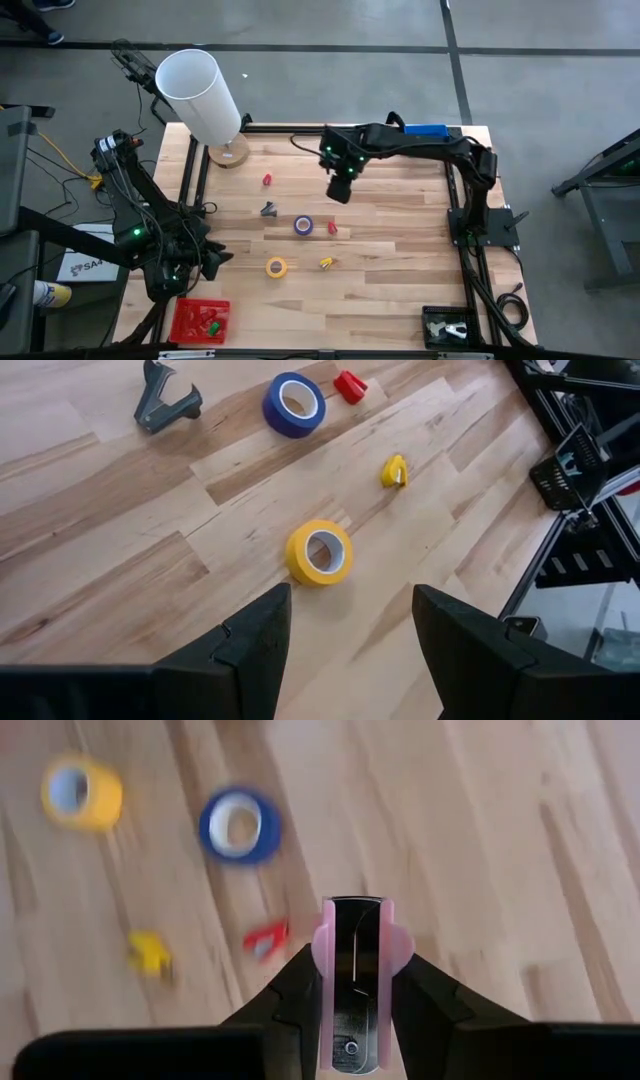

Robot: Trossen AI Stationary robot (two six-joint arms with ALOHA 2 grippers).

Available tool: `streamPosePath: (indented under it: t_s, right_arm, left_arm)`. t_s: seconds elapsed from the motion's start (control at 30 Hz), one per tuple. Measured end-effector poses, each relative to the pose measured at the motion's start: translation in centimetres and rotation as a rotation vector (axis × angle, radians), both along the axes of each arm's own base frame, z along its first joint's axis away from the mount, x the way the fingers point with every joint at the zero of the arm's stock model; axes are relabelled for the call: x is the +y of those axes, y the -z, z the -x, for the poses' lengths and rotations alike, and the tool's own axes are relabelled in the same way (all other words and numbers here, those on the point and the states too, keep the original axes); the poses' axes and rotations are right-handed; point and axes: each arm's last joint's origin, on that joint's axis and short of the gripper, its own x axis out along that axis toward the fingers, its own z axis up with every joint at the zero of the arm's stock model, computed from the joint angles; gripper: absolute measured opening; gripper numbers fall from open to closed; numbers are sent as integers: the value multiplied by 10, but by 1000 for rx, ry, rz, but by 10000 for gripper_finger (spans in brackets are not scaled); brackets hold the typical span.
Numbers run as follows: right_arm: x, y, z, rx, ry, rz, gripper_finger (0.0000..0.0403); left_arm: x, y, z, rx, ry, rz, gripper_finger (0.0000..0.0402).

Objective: Pick and place Stapler, Stapler remover, tape
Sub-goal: Put the pink staple remover into the black bin

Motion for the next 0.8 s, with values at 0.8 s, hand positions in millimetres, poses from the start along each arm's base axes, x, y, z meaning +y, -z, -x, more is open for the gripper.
streamPosePath:
  t_s: [0.8]
  right_arm:
    - [169,-1,43,469,-94,26,83]
  left_arm:
    - [-5,-5,-5,-120,53,-88,207]
